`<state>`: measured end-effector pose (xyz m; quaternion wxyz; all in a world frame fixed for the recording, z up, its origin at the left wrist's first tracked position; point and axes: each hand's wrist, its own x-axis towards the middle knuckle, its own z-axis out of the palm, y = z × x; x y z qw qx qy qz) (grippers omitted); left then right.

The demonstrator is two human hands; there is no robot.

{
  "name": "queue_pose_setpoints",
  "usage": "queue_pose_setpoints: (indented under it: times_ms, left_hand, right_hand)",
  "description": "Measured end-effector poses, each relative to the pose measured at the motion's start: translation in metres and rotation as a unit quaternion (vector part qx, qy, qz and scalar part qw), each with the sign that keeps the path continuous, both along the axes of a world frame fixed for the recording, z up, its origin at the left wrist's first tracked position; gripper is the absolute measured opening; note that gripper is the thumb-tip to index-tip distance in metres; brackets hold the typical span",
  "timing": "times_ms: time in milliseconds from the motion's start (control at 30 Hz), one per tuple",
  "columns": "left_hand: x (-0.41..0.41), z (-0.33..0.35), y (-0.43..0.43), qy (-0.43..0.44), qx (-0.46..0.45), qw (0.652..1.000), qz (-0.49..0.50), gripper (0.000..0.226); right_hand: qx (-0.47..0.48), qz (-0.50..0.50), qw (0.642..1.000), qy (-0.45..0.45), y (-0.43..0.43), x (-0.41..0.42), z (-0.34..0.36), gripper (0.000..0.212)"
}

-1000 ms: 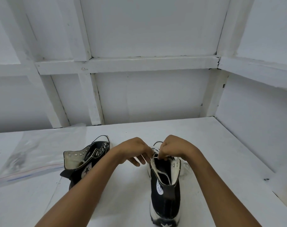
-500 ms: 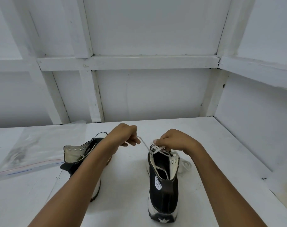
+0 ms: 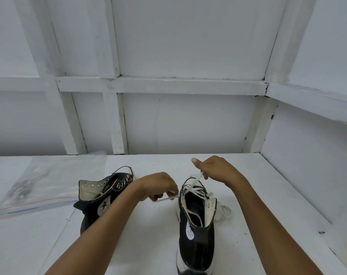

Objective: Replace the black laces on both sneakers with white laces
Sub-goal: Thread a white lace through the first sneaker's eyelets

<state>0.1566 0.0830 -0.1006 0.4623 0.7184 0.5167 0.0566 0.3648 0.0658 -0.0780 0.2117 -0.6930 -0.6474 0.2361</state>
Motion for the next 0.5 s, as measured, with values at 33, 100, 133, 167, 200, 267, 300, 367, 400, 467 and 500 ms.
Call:
queue_pose_setpoints:
  times_ms: [33, 100, 133, 167, 200, 267, 300, 367, 400, 467, 500]
  left_hand:
    - [-0.002, 0.003, -0.001, 0.015, 0.003, 1.0, -0.024, 0.016]
    - [-0.007, 0.008, -0.001, 0.012, 0.004, 0.999, -0.04, 0.018]
    - [-0.009, 0.01, 0.001, -0.006, 0.007, 1.0, -0.021, 0.02]
    - [-0.011, 0.012, 0.003, -0.034, 0.01, 0.999, 0.017, 0.021]
    - [-0.012, 0.014, 0.005, -0.07, 0.01, 0.995, 0.064, 0.021]
    - [-0.011, 0.018, 0.009, -0.156, 0.007, 0.977, 0.143, 0.022]
    - [-0.01, 0.019, 0.01, -0.201, 0.004, 0.965, 0.168, 0.024]
    - [-0.005, 0.022, 0.01, -0.302, -0.035, 0.928, 0.216, 0.024]
    - [-0.004, 0.023, 0.011, -0.355, -0.066, 0.902, 0.238, 0.022]
    - [-0.003, 0.023, 0.012, -0.428, -0.113, 0.862, 0.248, 0.019]
    - [-0.003, 0.02, 0.013, -0.414, -0.107, 0.872, 0.237, 0.018]
  right_hand:
    - [0.003, -0.006, 1.0, -0.019, 0.003, 0.003, -0.003, 0.068]
    - [0.013, -0.025, 0.999, -0.031, 0.01, 0.011, -0.008, 0.071]
    - [0.021, -0.033, 0.999, -0.026, 0.012, 0.015, -0.009, 0.07]
    - [0.031, -0.04, 0.999, -0.017, 0.014, 0.018, -0.01, 0.067]
    - [0.039, -0.045, 0.998, -0.001, 0.015, 0.019, -0.011, 0.065]
    - [0.043, -0.046, 0.997, 0.049, 0.016, 0.02, -0.012, 0.063]
    - [0.037, -0.043, 0.996, 0.073, 0.016, 0.019, -0.012, 0.063]
    - [0.02, -0.036, 0.993, 0.109, 0.015, 0.017, -0.012, 0.063]
    - [0.014, -0.033, 0.992, 0.125, 0.015, 0.016, -0.012, 0.063]
    - [0.007, -0.028, 0.988, 0.153, 0.015, 0.014, -0.012, 0.061]
    - [0.006, -0.026, 0.987, 0.161, 0.014, 0.014, -0.011, 0.061]
